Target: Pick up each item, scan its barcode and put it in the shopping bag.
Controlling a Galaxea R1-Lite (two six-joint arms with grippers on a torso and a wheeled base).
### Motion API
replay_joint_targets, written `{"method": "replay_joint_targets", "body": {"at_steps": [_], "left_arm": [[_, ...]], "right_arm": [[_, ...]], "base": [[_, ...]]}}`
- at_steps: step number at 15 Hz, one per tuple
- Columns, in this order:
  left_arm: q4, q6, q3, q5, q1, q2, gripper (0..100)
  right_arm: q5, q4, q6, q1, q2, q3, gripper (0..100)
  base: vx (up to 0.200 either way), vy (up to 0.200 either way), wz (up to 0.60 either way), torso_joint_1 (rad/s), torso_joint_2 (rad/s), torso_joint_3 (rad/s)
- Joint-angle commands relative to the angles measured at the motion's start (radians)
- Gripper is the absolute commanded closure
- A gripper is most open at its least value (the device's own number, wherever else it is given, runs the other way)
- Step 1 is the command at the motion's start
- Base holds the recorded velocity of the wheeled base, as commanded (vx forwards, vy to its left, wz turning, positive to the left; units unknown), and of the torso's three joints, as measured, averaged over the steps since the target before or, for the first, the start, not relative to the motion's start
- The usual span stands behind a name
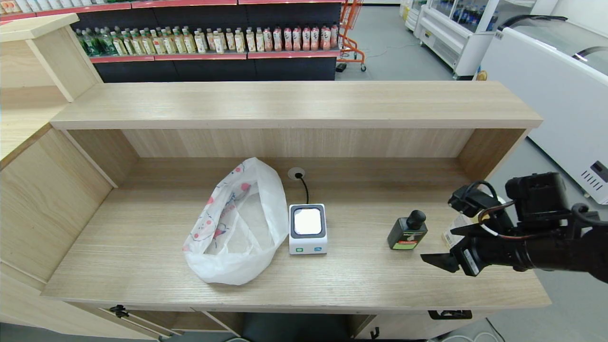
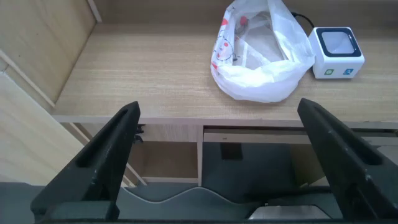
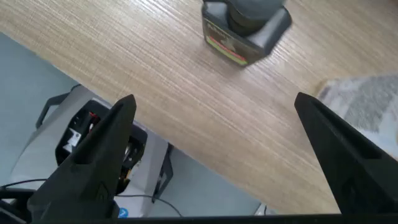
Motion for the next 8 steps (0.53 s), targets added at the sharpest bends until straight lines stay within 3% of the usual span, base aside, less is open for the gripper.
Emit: {"method": "replay_joint_targets", "body": {"at_steps": [1,4,8], "left_arm": [[0.0,0.0,0.0,0.0,0.0,0.0,0],[0.0,0.0,0.0,0.0,0.0,0.0,0],[0.0,0.0,0.0,0.0,0.0,0.0,0]], "right_arm": [[-0.004,-0.047,-0.018,0.035,0.1,-0.025,0],[-0.085,-0.099,-0.052,0.074,0.132,-0.085,0],[-0.096,-0.114,-0.088,0.077,0.142,-0.089,0]], "base": [[0.0,0.0,0.0,0.0,0.0,0.0],[0.0,0.0,0.0,0.0,0.0,0.0],[0.0,0.0,0.0,0.0,0.0,0.0]]}}
